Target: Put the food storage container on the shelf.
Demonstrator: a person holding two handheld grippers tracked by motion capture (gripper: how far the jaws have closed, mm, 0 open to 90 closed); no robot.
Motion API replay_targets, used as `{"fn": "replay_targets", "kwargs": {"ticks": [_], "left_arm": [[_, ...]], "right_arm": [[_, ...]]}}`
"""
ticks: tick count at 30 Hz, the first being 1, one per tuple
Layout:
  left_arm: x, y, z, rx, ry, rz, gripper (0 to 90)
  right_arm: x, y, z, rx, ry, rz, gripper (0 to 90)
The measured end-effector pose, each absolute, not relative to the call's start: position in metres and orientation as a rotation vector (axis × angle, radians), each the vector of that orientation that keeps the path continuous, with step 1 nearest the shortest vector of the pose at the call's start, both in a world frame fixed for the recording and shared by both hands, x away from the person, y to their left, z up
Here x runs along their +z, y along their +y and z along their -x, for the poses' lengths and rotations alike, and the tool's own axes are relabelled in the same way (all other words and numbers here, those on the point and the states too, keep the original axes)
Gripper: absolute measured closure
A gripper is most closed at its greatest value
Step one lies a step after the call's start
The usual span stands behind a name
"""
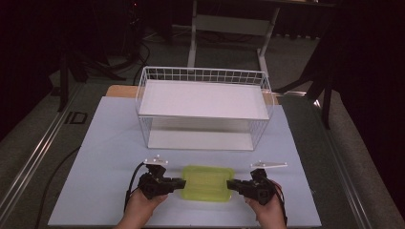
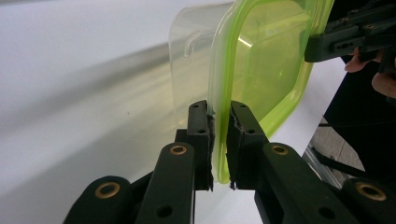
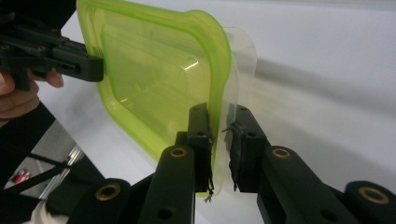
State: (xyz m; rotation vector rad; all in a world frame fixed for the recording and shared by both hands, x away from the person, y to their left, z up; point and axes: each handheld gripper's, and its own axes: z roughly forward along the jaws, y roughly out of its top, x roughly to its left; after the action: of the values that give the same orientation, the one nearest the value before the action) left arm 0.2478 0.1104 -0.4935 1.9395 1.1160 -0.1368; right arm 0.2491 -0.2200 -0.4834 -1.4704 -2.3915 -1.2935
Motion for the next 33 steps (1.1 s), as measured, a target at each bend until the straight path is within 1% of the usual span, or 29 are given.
{"fn": "replay_targets", "kwargs": {"ticks": [8, 17, 21, 33], "left_arm": [[-0.482, 0.115, -0.26, -0.109, 1.112, -1.897, 81.7], [-0.476, 0.12, -0.279, -0.059, 1.129, -1.853, 81.7], [-0.477, 0.122, -0.29, -0.038, 1.138, -1.839, 81.7], [-0.483, 0.123, -0.327, 0.021, 1.199, -1.84, 81.4]], "right_arm": [[-0.466, -0.215, -0.259, -1.384, -2.424, 1.47, 80.4], [-0.456, -0.207, -0.279, -1.472, -2.459, 1.488, 80.4], [-0.456, -0.203, -0.29, -1.499, -2.47, 1.494, 80.4], [-0.47, -0.192, -0.326, -1.515, -2.431, 1.573, 80.3]]}}
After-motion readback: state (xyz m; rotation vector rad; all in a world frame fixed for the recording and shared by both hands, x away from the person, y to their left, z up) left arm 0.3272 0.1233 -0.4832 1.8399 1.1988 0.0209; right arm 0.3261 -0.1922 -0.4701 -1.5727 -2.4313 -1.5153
